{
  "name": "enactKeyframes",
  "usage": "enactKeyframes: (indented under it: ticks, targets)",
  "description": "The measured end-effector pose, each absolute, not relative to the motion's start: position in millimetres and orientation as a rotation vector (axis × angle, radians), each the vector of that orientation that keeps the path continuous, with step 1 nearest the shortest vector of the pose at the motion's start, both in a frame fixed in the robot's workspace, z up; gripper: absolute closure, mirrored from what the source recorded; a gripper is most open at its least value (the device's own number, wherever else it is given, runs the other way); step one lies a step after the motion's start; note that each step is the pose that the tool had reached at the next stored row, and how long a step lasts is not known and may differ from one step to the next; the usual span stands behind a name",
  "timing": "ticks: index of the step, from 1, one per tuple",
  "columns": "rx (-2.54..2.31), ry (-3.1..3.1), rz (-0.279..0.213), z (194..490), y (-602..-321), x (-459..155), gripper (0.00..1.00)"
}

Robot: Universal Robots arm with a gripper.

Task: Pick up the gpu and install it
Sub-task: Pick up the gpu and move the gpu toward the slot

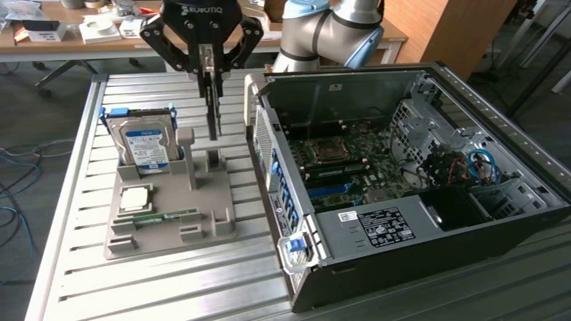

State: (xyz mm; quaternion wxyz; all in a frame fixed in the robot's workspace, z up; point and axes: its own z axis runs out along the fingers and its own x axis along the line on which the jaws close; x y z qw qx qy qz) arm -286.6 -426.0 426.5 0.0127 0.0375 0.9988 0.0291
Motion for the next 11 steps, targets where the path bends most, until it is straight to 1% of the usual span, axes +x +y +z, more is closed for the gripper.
enactKeyframes:
  ticks: [3,6,11]
  targets:
    - [0.117,3.113,0.091,426.4,-426.0,-278.3,0.74]
    - [0.117,3.113,0.094,426.5,-426.0,-224.2,0.74]
    - [0.117,3.113,0.094,426.5,-426.0,-203.7,0.74]
